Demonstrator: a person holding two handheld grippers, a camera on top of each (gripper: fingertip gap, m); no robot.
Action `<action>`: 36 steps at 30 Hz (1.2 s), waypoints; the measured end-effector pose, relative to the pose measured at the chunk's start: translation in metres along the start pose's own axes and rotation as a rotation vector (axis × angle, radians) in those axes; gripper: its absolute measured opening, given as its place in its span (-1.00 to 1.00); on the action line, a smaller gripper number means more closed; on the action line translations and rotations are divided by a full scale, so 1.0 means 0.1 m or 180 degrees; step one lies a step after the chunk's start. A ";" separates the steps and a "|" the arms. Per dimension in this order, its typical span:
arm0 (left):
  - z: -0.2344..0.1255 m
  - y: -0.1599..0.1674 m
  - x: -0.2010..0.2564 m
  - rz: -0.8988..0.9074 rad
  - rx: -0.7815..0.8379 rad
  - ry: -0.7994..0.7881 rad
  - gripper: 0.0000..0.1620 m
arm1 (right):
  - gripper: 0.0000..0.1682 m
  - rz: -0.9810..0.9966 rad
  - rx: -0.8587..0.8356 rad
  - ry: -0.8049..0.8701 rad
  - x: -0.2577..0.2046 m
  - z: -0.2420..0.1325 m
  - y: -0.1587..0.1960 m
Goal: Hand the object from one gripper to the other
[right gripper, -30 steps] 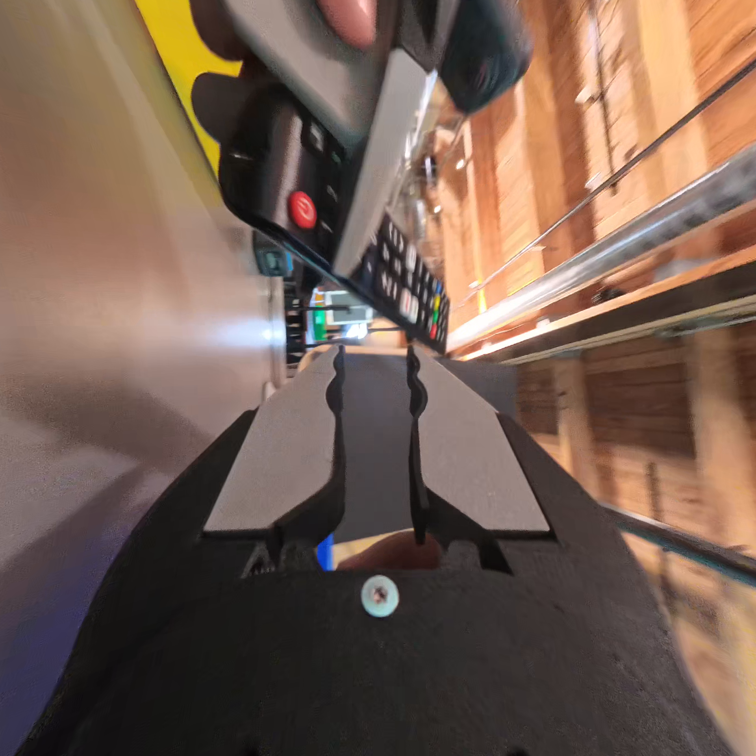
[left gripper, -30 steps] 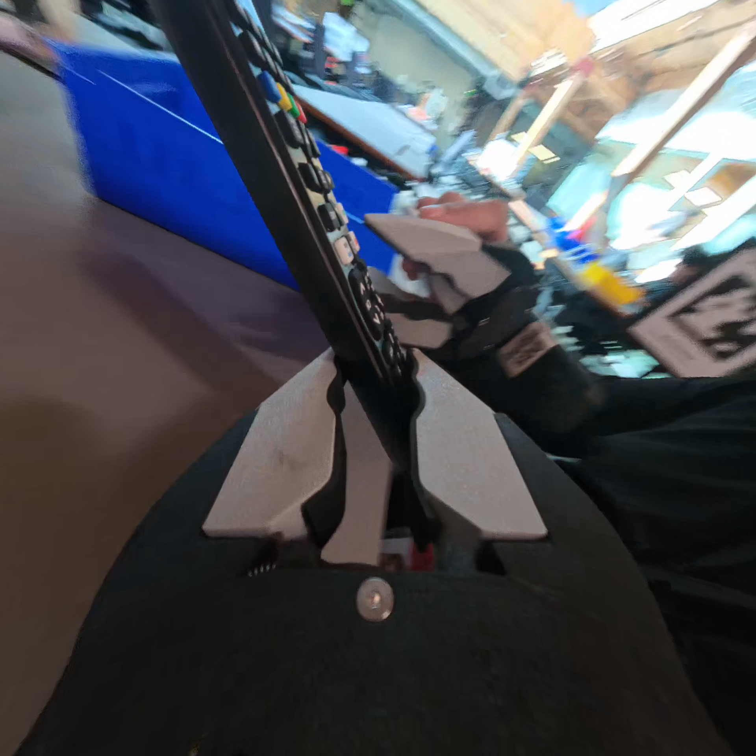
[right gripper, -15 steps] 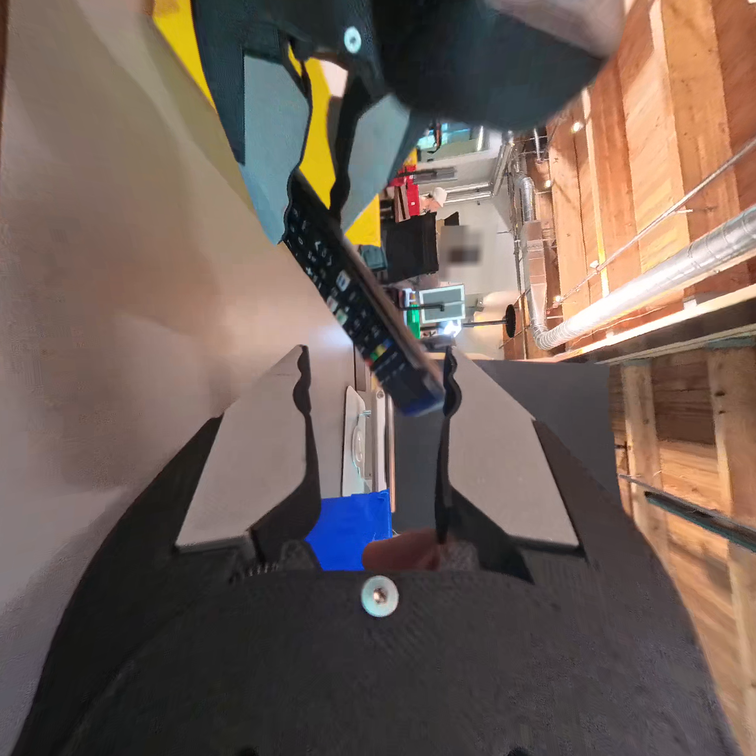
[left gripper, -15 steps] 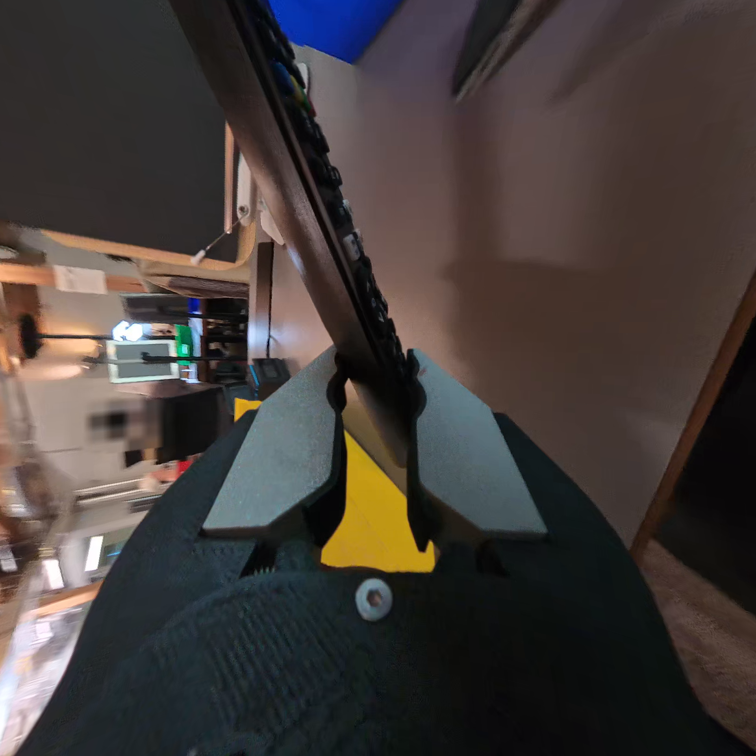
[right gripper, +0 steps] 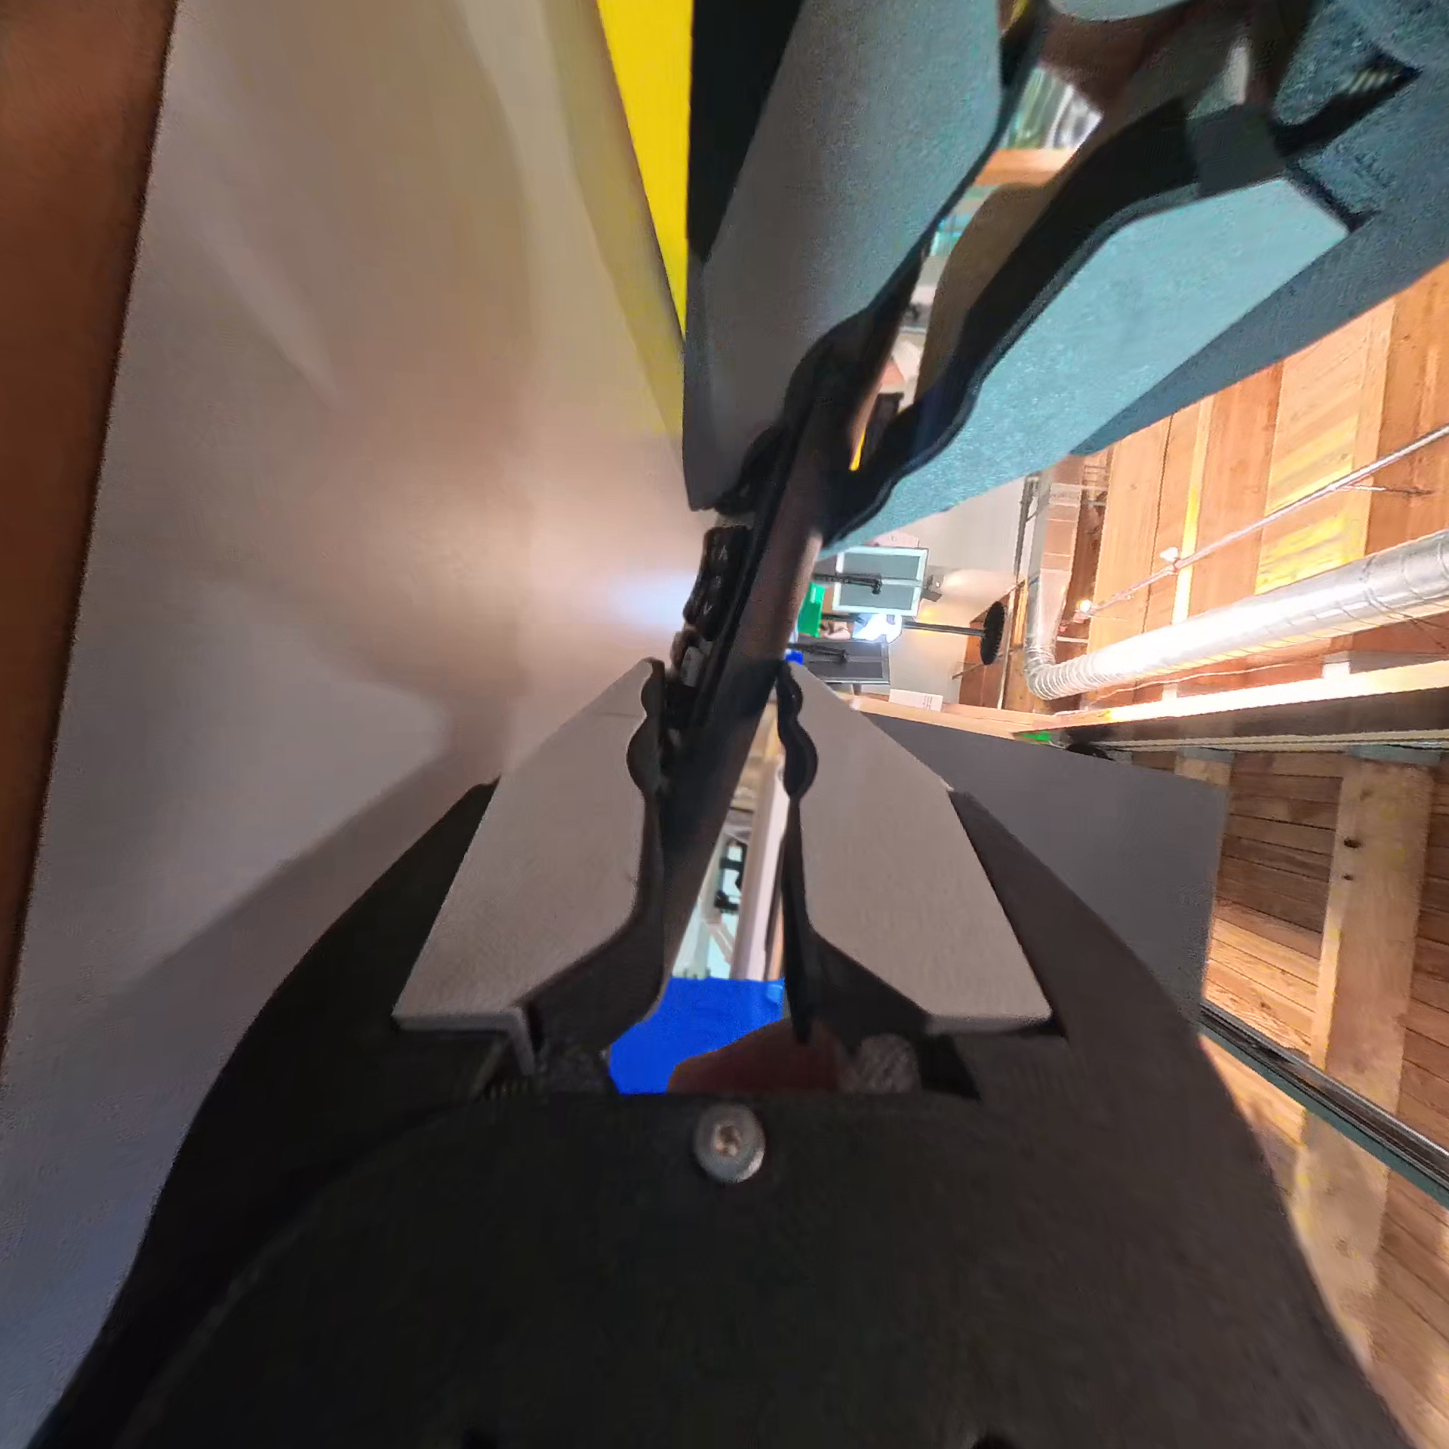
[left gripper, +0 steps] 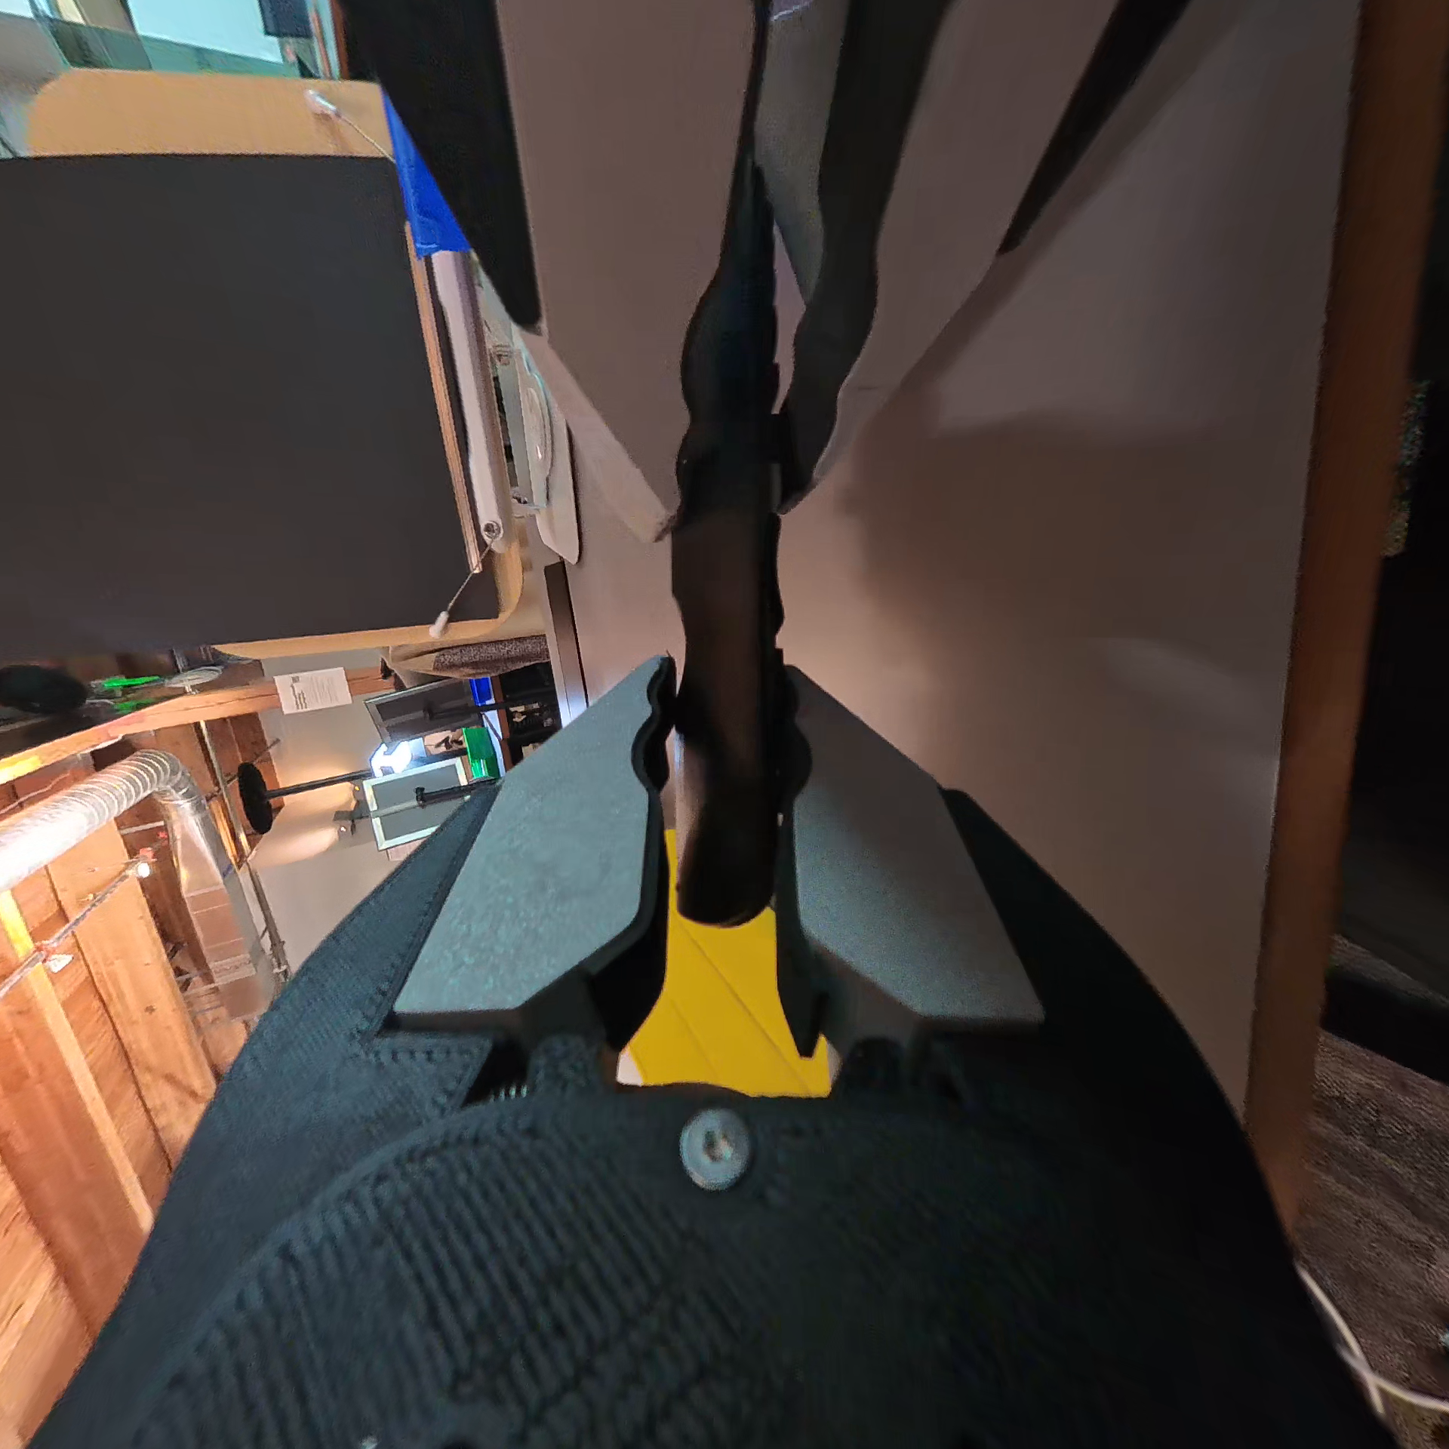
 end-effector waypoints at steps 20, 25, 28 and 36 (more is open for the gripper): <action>-0.19 -0.11 0.02 -0.0352 0.0572 0.0481 -0.72 | -0.71 0.1018 0.0202 -0.0855 0.00 -0.02 0.11; -0.19 -0.07 -0.09 -0.0563 0.0632 0.0212 -0.68 | -0.74 0.1315 0.0061 -0.0808 0.06 0.05 0.13; -0.35 0.02 -0.36 -0.1172 0.1035 -0.0141 -0.62 | -0.74 0.1966 0.0339 -0.0749 0.21 0.04 0.25; -0.56 0.31 -0.65 -0.2204 0.1386 -0.0202 -0.46 | -0.74 0.4463 0.1716 -0.1298 0.55 -0.10 0.59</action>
Point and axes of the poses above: each gripper's, where its closed fingertips meet, z out along the fingers, y out of its underside, x = y × z across the jaws, the point moved 8 cm from there along -z, back along the fingers, and after that the axes turned 2 degrees about -y, right-handed, at the moved point
